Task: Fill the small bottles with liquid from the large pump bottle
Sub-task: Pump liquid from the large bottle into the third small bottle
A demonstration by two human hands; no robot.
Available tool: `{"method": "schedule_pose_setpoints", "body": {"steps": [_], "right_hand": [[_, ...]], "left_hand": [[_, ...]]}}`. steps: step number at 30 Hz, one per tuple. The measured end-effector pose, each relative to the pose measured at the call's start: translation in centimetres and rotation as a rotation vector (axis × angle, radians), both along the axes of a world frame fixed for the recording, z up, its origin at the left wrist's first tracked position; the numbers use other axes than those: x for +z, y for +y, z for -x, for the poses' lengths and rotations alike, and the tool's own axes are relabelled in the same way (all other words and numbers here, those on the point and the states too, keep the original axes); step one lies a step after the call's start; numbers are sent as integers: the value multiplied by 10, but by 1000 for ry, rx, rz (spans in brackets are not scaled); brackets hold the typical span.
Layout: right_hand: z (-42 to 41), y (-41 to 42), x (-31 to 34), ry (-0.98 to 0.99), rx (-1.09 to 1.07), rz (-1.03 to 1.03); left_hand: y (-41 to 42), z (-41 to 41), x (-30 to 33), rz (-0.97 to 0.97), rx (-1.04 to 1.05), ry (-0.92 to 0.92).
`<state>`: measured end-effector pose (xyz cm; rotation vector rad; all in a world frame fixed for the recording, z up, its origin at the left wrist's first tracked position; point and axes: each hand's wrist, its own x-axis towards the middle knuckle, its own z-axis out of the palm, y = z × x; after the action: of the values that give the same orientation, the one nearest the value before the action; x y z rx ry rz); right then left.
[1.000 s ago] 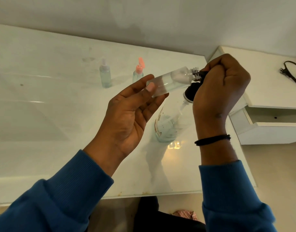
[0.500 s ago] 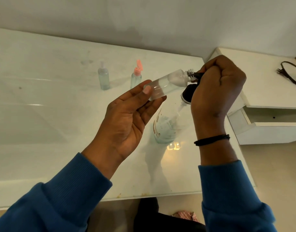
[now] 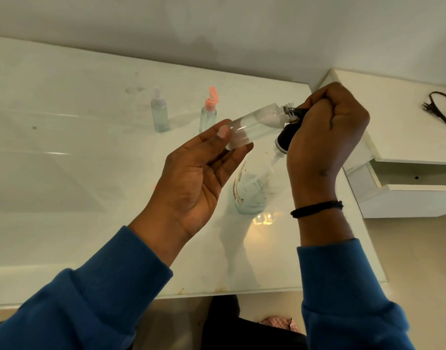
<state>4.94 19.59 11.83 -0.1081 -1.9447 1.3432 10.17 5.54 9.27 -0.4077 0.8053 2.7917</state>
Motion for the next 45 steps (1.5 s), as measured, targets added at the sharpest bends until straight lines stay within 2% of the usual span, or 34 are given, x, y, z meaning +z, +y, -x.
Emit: {"method": "schedule_pose_setpoints", "body": {"steps": [6, 45], "right_hand": [[1, 5, 5, 5, -29, -54], [-1, 1, 5, 6, 15, -7]], "left_hand": [[0, 0, 0, -15, -9, 9], [0, -1, 0, -57, -41, -10]]}}
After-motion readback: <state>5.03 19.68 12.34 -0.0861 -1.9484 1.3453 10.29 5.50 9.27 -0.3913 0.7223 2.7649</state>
